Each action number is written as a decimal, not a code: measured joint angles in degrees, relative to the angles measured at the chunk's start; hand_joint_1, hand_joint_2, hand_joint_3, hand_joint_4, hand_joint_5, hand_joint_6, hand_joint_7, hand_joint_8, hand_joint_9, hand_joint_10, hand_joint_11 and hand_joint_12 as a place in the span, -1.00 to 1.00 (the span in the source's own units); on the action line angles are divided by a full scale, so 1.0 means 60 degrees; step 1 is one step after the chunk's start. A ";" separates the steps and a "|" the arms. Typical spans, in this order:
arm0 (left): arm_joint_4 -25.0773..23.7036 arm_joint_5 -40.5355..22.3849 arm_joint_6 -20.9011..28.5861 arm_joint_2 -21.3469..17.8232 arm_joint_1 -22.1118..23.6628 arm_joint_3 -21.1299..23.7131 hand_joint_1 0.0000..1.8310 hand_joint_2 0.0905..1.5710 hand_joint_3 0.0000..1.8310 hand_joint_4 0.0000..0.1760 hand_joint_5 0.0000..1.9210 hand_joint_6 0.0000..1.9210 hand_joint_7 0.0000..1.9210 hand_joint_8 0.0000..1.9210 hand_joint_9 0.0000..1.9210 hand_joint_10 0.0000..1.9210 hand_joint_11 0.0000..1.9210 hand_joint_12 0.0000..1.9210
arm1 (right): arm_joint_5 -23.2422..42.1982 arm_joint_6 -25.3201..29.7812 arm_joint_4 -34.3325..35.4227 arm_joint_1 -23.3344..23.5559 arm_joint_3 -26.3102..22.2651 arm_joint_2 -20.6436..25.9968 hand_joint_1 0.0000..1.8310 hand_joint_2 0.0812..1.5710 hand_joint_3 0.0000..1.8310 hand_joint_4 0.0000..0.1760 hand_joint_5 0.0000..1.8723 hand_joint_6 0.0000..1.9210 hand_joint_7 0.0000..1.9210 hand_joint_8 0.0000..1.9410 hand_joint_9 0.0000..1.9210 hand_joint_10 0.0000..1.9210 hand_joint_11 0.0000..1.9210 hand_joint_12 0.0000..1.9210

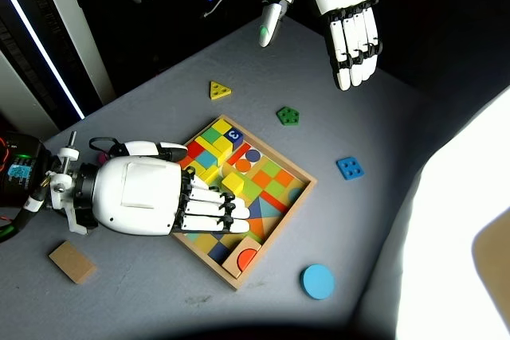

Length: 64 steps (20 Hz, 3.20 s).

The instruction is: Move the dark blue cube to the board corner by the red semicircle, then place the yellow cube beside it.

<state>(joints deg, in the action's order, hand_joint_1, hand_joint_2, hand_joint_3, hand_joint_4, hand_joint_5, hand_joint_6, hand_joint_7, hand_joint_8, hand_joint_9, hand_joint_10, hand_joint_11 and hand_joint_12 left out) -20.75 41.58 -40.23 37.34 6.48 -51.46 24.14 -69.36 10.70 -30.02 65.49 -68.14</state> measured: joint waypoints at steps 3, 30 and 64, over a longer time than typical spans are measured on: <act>-0.0007 0.0000 0.0036 0.0000 0.0000 0.0000 -1.00 0.24 -1.00 -1.00 -0.95 -1.00 -0.92 -1.00 -0.94 -1.00 -1.00 -0.70 | 0.0033 0.0022 0.0007 0.0000 0.0211 0.0000 -1.00 0.41 -1.00 -0.84 -0.09 -0.98 -0.79 -0.99 -0.99 -1.00 -1.00 -1.00; -0.1147 0.0896 0.1071 -0.0390 0.0856 0.0444 -1.00 0.26 -1.00 -1.00 -0.95 -1.00 -0.93 -1.00 -0.94 -1.00 -1.00 -0.66 | 0.0284 0.0036 -0.0040 0.0117 0.1271 -0.0047 -1.00 0.42 -1.00 -0.99 -0.09 -0.99 -0.79 -1.00 -0.99 -0.99 -1.00 -1.00; -0.1264 0.0219 0.0929 -0.0423 0.0437 0.0324 -1.00 0.29 -1.00 -1.00 -0.95 -1.00 -0.92 -1.00 -0.93 -1.00 -1.00 -0.63 | -0.0495 -0.0062 0.0036 0.0816 -0.0135 -0.0889 -1.00 0.43 -1.00 -0.99 -0.08 -0.99 -0.81 -1.00 -1.00 -1.00 -1.00 -1.00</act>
<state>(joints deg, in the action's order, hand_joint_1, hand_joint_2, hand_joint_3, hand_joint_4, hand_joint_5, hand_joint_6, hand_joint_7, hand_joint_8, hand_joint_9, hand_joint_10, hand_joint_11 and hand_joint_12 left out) -28.34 42.89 -34.65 34.81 9.10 -49.52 21.17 -69.73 10.92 -25.12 64.69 -73.47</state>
